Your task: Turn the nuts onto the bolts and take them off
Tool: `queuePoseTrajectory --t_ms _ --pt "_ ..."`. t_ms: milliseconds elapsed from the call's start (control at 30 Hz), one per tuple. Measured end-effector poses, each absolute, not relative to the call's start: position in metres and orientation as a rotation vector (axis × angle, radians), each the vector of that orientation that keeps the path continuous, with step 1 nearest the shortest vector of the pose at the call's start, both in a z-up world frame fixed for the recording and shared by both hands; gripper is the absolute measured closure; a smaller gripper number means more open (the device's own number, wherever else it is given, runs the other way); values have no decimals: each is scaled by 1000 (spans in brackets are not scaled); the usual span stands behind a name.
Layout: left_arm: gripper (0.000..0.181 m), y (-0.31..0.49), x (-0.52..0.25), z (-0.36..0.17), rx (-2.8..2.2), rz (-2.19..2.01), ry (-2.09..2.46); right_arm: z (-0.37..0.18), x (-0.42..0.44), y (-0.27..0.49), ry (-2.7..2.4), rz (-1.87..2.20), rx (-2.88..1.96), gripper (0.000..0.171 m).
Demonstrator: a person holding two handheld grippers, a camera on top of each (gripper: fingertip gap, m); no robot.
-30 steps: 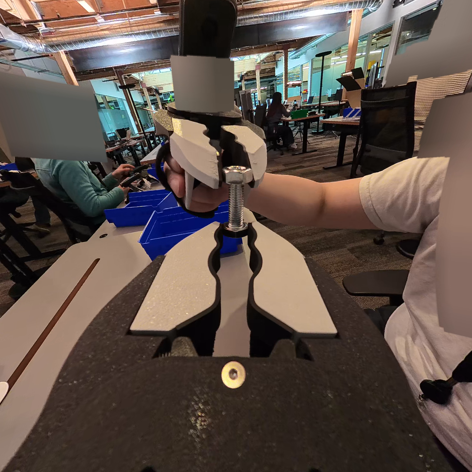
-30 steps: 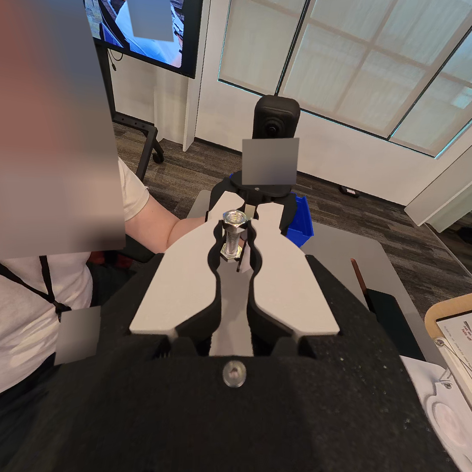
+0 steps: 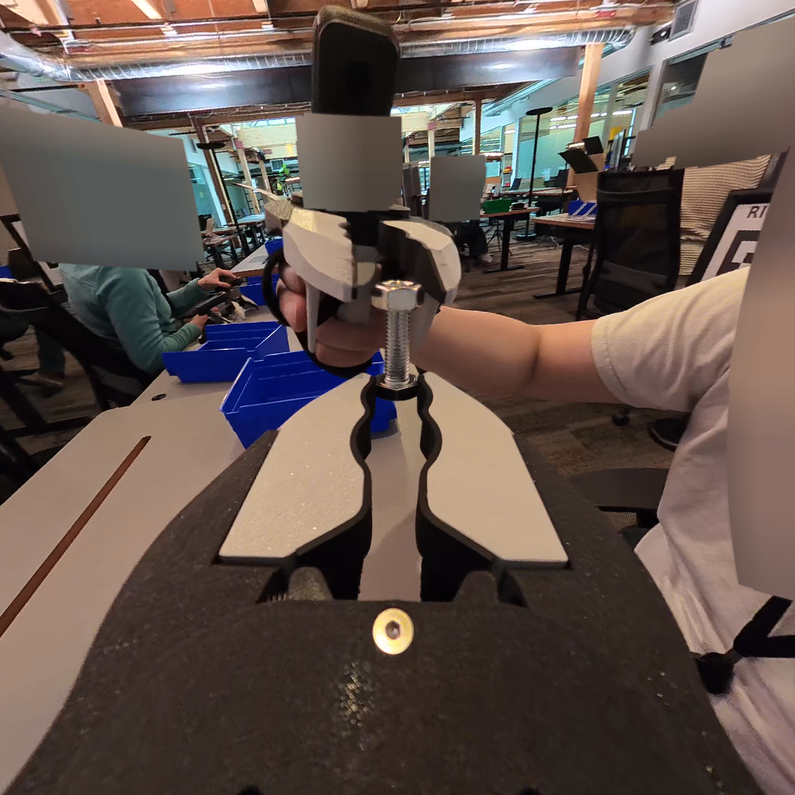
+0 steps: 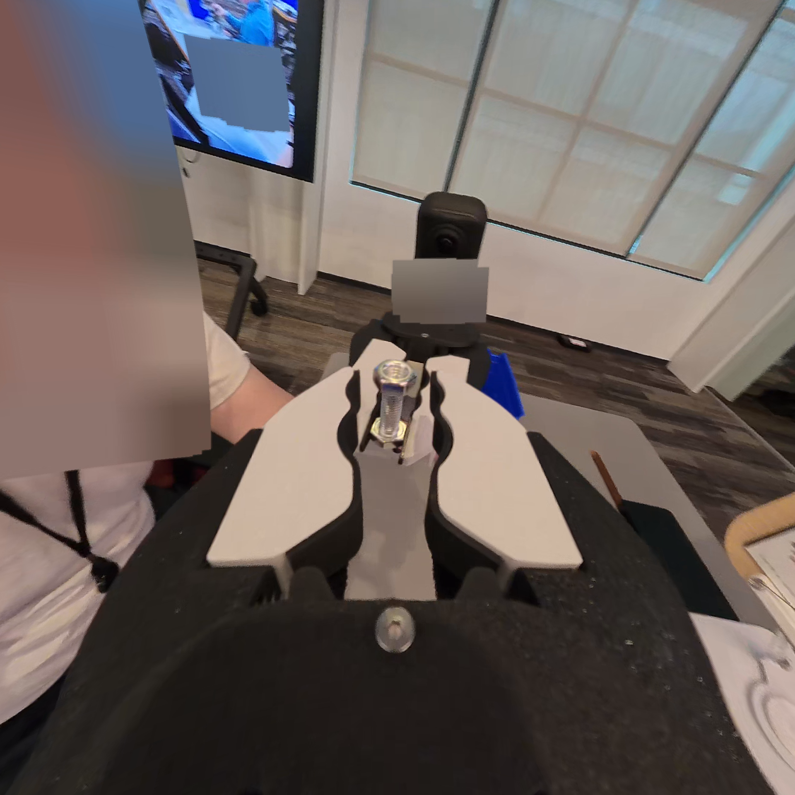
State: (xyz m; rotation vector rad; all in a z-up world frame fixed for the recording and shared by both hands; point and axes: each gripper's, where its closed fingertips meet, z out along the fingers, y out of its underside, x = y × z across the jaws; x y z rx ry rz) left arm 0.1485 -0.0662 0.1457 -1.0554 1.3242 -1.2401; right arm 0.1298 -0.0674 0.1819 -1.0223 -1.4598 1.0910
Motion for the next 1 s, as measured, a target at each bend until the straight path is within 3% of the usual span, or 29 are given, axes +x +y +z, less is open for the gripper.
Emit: queuePoseTrajectory --t_ms 433,833,933,1000 --pt "163 -66 148 147 -1058 -1248 1319 180 127 -66 -1427 1121 -1043 153" --pt "163 -9 148 137 -1274 -977 1102 171 131 -10 -1020 778 -1336 153" --pt "163 -10 149 135 -1278 -988 1112 170 132 -10 -1021 751 -1329 152" --pt "163 -16 150 136 -1266 -1044 1136 175 133 -16 -1052 774 -1272 139"
